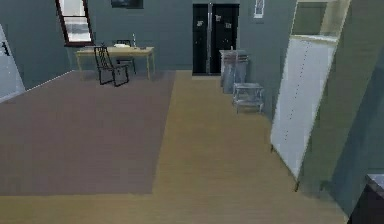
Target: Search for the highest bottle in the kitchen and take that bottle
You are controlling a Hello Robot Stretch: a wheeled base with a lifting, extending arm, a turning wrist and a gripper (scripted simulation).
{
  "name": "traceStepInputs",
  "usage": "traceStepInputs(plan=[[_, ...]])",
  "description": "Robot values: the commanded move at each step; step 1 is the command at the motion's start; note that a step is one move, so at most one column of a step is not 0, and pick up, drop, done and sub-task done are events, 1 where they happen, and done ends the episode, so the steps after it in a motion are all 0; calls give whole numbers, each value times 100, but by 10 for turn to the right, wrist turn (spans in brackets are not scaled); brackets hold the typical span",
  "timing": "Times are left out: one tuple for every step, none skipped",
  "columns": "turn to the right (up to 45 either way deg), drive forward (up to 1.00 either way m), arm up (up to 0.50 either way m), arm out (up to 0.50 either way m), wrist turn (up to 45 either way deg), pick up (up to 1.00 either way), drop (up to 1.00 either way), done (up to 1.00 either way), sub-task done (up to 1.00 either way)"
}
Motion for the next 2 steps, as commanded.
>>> traceStepInputs(plan=[[-210,0,0,0,0,0,0,0,0],[450,0,0,0,0,0,0,0,0]])
